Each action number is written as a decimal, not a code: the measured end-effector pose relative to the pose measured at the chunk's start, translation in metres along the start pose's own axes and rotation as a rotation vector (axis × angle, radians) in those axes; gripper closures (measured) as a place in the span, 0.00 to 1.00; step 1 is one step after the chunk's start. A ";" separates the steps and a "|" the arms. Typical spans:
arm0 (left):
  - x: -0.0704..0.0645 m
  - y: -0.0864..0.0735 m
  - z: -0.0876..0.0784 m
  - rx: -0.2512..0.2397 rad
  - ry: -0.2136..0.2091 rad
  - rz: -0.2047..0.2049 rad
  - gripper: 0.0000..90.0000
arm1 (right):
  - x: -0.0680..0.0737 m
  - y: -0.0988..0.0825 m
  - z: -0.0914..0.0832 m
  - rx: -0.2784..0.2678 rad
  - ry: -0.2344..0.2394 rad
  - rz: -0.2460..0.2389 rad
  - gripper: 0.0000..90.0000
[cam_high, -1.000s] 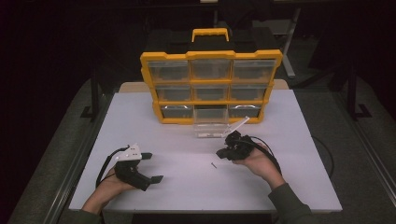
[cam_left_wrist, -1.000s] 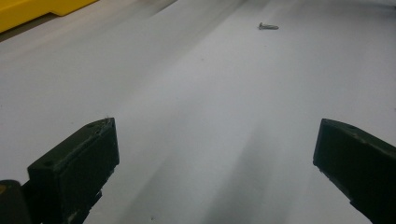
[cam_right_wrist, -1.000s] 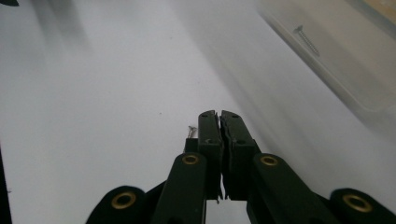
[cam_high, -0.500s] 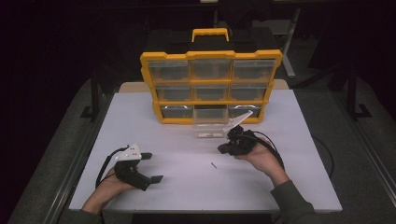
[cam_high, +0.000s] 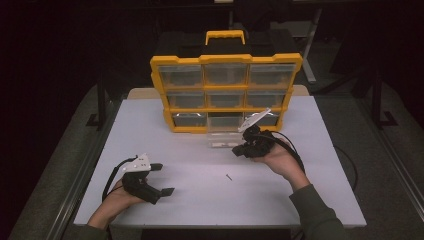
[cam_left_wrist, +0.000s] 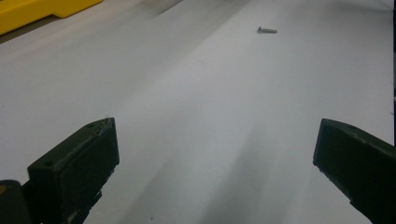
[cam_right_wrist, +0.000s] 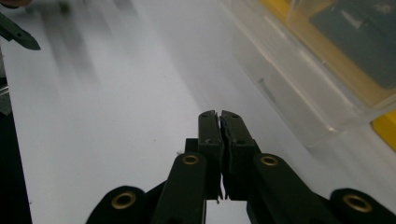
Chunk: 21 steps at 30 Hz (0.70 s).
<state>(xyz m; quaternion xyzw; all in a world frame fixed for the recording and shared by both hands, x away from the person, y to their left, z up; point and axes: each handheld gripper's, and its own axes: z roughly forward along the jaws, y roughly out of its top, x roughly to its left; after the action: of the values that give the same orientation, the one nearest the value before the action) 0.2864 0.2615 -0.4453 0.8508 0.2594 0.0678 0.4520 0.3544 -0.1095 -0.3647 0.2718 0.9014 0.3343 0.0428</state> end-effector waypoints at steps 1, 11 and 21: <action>0.000 0.000 0.000 0.000 0.001 0.002 0.00 | 0.000 0.002 -0.001 0.000 -0.001 0.002 0.96; 0.000 0.000 0.000 -0.002 0.000 -0.004 0.00 | -0.010 0.025 -0.013 -0.023 -0.037 -0.011 0.96; 0.001 0.000 0.000 -0.004 -0.002 -0.007 0.00 | -0.020 0.045 -0.016 -0.040 -0.073 -0.001 0.96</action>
<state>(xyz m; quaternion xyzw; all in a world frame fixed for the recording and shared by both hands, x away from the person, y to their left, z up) 0.2869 0.2618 -0.4451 0.8491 0.2617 0.0658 0.4541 0.3880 -0.1013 -0.3263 0.2827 0.8925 0.3418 0.0813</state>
